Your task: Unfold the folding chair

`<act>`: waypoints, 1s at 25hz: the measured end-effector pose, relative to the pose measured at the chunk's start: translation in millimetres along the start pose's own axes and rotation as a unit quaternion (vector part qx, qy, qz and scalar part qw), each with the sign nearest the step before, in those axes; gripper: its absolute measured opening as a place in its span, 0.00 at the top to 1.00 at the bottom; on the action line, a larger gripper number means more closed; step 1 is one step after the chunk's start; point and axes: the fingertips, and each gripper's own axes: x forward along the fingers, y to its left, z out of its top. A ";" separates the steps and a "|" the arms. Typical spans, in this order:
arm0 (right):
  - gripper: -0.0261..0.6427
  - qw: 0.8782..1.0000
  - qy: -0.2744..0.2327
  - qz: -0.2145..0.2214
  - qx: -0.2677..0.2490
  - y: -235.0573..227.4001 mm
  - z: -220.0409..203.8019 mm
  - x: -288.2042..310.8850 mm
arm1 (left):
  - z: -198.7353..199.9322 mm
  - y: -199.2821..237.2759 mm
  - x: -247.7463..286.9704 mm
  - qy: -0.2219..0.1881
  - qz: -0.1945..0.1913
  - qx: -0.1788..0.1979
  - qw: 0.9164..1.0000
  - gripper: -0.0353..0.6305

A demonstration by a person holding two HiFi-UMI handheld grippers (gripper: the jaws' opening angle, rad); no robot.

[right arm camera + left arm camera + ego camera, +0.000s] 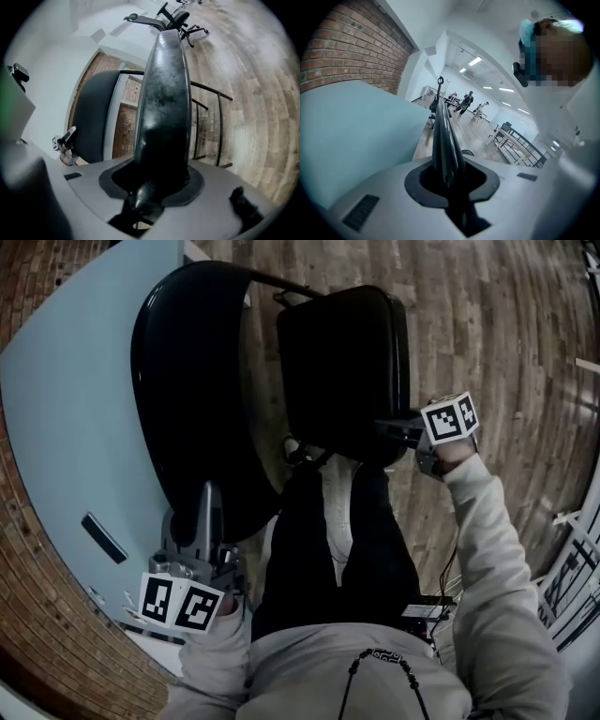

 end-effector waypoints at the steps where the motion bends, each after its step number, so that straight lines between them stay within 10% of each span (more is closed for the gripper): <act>1: 0.75 1.000 -0.002 0.017 0.001 -9.6 -1.6 -7.1 | -3.0 -4.2 3.9 0.001 -0.001 0.000 1.000 0.84; 12: 0.75 0.988 -0.019 0.154 0.027 -138.9 -27.1 -72.7 | -45.6 -57.4 55.5 -0.007 -0.020 0.004 1.000 0.84; 25: 0.73 0.965 -0.050 0.256 0.025 -279.2 -48.7 -96.2 | -103.6 -24.6 108.7 -0.005 -0.030 -0.092 0.995 0.84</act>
